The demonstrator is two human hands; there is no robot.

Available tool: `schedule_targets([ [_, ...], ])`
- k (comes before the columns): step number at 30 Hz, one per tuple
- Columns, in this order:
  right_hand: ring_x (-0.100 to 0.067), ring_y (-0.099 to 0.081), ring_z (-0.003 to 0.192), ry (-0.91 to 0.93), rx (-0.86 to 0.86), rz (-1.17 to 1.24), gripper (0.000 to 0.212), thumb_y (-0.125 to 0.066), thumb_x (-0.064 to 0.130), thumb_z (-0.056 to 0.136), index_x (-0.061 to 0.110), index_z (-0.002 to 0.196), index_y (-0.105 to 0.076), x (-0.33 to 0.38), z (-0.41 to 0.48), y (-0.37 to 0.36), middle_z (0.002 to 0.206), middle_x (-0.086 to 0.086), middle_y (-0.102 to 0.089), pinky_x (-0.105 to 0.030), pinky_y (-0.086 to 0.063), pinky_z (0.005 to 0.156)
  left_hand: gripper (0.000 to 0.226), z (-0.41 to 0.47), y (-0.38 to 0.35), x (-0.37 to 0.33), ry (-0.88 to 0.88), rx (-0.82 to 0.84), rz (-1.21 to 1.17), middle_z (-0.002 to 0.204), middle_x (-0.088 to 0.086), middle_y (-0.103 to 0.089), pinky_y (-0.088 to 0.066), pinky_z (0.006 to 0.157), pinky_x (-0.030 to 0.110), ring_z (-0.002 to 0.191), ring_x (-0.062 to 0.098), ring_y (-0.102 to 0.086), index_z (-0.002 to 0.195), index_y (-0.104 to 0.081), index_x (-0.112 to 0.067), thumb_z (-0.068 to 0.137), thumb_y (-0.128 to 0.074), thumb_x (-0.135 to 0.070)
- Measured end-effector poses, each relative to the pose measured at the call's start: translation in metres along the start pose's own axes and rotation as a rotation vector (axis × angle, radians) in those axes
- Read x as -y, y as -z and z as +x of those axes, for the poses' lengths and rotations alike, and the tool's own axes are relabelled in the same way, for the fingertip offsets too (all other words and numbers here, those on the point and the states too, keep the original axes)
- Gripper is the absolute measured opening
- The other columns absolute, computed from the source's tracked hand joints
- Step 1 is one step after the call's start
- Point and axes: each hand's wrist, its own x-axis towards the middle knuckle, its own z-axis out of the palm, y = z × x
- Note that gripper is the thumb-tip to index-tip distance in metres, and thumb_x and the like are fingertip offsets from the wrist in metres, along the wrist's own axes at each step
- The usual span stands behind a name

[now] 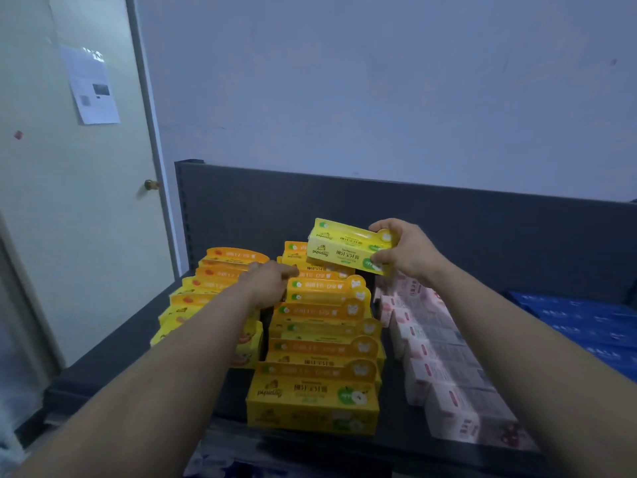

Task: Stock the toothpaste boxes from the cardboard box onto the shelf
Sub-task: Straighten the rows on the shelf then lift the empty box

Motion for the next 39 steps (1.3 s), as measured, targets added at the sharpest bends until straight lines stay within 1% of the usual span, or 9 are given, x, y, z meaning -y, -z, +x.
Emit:
schedule_targets([
  [5, -0.016, -0.065, 0.088, 0.010, 0.045, -0.027, 0.046, -0.074, -0.002, 0.076, 0.026, 0.110, -0.060, -0.004, 0.014, -0.010, 0.108, 0.000, -0.059, -0.044, -0.059, 0.071, 0.036, 0.002, 0.001, 0.012, -0.020, -0.004, -0.061, 0.137, -0.007, -0.053, -0.036, 0.105, 0.047, 0.127, 0.024, -0.044, 0.116, -0.060, -0.048, 0.100, -0.039, -0.025],
  [11, -0.009, -0.057, 0.086, 0.063, 0.091, -0.147, 0.047, -0.074, -0.003, 0.074, 0.027, 0.107, -0.060, -0.003, 0.021, -0.026, 0.113, 0.003, -0.053, -0.019, -0.050, 0.056, 0.036, -0.001, 0.007, 0.019, -0.018, -0.054, -0.135, 0.097, -0.022, -0.062, -0.042, 0.099, 0.043, 0.109, 0.013, -0.055, 0.103, -0.068, -0.043, 0.099, -0.043, -0.018],
  [15, -0.016, -0.058, 0.092, 0.095, 0.112, -0.226, 0.050, -0.076, -0.002, 0.069, 0.032, 0.103, -0.061, -0.006, 0.025, -0.035, 0.115, 0.001, -0.054, -0.027, -0.053, 0.063, 0.037, -0.002, 0.006, 0.023, -0.039, -0.065, -0.188, 0.094, -0.024, -0.064, -0.042, 0.100, 0.044, 0.108, 0.011, -0.056, 0.089, -0.065, -0.049, 0.098, -0.046, -0.018],
  [19, -0.020, -0.064, 0.084, 0.081, 0.174, -0.250, 0.049, -0.079, 0.001, 0.070, 0.034, 0.102, -0.060, -0.007, 0.027, -0.037, 0.117, -0.002, -0.053, -0.032, -0.058, 0.060, 0.039, -0.003, 0.007, 0.024, -0.047, -0.071, -0.213, 0.095, -0.023, -0.067, -0.043, 0.100, 0.045, 0.107, 0.010, -0.057, 0.082, -0.064, -0.049, 0.097, -0.047, -0.017],
  [24, -0.018, -0.057, 0.094, 0.082, 0.173, -0.322, 0.050, -0.079, 0.005, 0.074, 0.033, 0.111, -0.060, -0.006, 0.029, -0.045, 0.129, -0.001, -0.046, -0.021, -0.050, 0.058, 0.031, -0.003, 0.006, 0.025, -0.040, -0.077, -0.257, 0.098, -0.018, -0.071, -0.044, 0.100, 0.044, 0.108, 0.008, -0.058, 0.097, -0.071, -0.038, 0.097, -0.049, -0.016],
  [29, -0.016, -0.061, 0.084, 0.043, 0.166, -0.342, 0.054, -0.077, 0.008, 0.076, 0.028, 0.122, -0.058, -0.012, 0.030, -0.049, 0.130, 0.001, -0.049, -0.022, -0.052, 0.058, 0.027, -0.004, 0.005, 0.025, -0.046, -0.082, -0.291, 0.099, -0.016, -0.071, -0.044, 0.102, 0.043, 0.109, 0.007, -0.059, 0.101, -0.069, -0.034, 0.097, -0.049, -0.016],
  [33, -0.021, -0.056, 0.114, 0.064, 0.127, -0.285, 0.057, -0.074, 0.017, 0.080, 0.024, 0.132, -0.053, -0.012, 0.025, -0.042, 0.131, -0.001, -0.052, -0.033, -0.053, 0.087, 0.026, -0.010, 0.009, 0.024, -0.052, -0.144, -0.334, 0.100, -0.011, -0.070, -0.048, 0.097, 0.041, 0.105, 0.011, -0.060, 0.093, -0.067, -0.032, 0.097, -0.048, -0.014],
  [36, -0.021, -0.042, 0.131, 0.084, 0.052, -0.292, 0.058, -0.066, 0.022, 0.088, 0.020, 0.141, -0.043, -0.006, 0.013, -0.035, 0.143, -0.002, -0.044, -0.031, -0.037, 0.103, 0.024, -0.022, 0.016, 0.021, -0.052, -0.252, -0.342, 0.117, -0.004, -0.064, -0.048, 0.088, 0.029, 0.106, 0.012, -0.057, 0.112, -0.068, -0.018, 0.098, -0.049, -0.017],
  [39, -0.021, -0.029, 0.141, 0.113, -0.022, -0.306, 0.064, -0.061, 0.028, 0.092, 0.016, 0.148, -0.032, -0.001, -0.003, -0.032, 0.153, -0.004, -0.033, -0.034, -0.027, 0.112, 0.030, -0.038, 0.025, 0.021, -0.050, -0.339, -0.397, 0.124, -0.003, -0.061, -0.043, 0.087, 0.024, 0.110, 0.013, -0.056, 0.125, -0.061, -0.017, 0.098, -0.051, -0.023],
])
